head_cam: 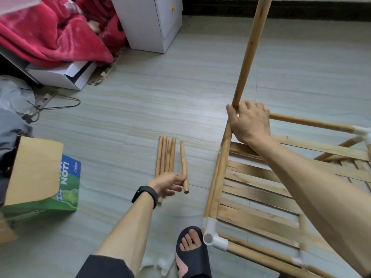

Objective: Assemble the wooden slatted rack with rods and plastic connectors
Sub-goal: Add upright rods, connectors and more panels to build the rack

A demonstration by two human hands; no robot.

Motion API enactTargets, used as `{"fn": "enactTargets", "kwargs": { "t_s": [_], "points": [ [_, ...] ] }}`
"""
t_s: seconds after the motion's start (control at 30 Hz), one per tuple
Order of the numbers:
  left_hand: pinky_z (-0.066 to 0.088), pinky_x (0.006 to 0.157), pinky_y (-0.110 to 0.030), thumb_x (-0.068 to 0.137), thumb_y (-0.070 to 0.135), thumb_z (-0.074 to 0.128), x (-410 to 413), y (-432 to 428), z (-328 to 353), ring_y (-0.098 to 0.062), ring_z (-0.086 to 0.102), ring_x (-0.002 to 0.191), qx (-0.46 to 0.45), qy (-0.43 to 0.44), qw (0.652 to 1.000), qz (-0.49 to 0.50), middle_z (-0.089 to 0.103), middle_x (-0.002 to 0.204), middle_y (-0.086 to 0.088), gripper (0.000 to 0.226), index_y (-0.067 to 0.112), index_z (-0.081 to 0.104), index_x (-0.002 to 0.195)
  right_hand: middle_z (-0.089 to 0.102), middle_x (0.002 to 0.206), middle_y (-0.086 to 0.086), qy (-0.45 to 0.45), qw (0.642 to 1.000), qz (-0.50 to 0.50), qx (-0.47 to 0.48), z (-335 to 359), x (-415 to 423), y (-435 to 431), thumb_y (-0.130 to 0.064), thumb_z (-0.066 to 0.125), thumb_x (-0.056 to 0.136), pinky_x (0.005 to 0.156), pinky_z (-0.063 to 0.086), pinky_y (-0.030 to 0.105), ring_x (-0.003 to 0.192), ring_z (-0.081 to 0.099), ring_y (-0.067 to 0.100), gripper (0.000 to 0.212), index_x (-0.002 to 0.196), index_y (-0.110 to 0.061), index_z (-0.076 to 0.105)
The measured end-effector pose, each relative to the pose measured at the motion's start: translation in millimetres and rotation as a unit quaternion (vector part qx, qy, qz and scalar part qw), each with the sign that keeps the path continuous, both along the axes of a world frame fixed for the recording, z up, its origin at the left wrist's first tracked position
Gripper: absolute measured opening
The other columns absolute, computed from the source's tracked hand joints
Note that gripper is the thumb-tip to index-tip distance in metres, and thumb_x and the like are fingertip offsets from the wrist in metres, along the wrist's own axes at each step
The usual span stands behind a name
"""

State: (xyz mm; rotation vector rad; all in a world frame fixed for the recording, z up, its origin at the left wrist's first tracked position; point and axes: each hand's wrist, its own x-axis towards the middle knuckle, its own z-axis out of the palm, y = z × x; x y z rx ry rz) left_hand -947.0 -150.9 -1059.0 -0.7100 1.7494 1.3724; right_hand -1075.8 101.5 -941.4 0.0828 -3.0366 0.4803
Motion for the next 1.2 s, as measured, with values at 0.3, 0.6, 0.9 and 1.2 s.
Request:
{"fn": "enactTargets", "kwargs": {
  "t_s": [0.3,0.6,0.9,1.2],
  "points": [
    [0.041,0.066,-0.023,0.101,0.035,0.059,13,8,148,-0.013,0.066,0.09,0.084,0.179,0.979,-0.053,0.073,0.121,-0.001,0.031,0.019,0.064,0.127,0.025,0.164,0.014,-0.166,0.982,0.082,0.044,53,39,45,-0.089,0.024,0.077,0.123,0.02,0.051,0.151,0.022,0.032,0.111,0.158,-0.013,0.024],
    [0.053,0.078,-0.026,0.103,0.033,0.056,22,116,239,-0.014,0.072,0.09,-0.003,0.309,0.893,-0.326,0.074,0.11,-0.003,0.019,0.023,0.062,0.118,0.07,0.123,-0.001,-0.166,0.885,0.047,-0.432,142,140,100,-0.064,0.064,0.081,0.097,0.054,0.039,0.11,0.069,0.015,0.067,0.135,-0.025,0.053],
    [0.051,0.071,-0.024,0.099,0.044,0.059,-11,274,237,-0.007,0.067,0.087,-0.139,0.441,0.772,-0.437,0.075,0.1,0.007,0.018,0.029,0.063,0.109,0.07,0.098,0.011,0.026,0.723,-0.156,-0.672,160,149,192,-0.027,0.041,0.11,0.086,0.058,0.04,0.086,0.073,0.023,0.024,0.116,-0.008,0.055],
    [0.046,0.082,-0.035,0.089,0.065,0.053,-40,327,191,-0.016,0.055,0.111,-0.218,0.446,0.704,-0.508,0.062,0.121,0.007,0.039,0.035,0.064,0.111,0.073,0.106,0.011,0.045,0.734,-0.247,-0.631,118,138,261,-0.031,0.047,0.108,0.085,0.061,0.042,0.092,0.075,0.026,0.023,0.119,-0.012,0.055]
  ]
}}
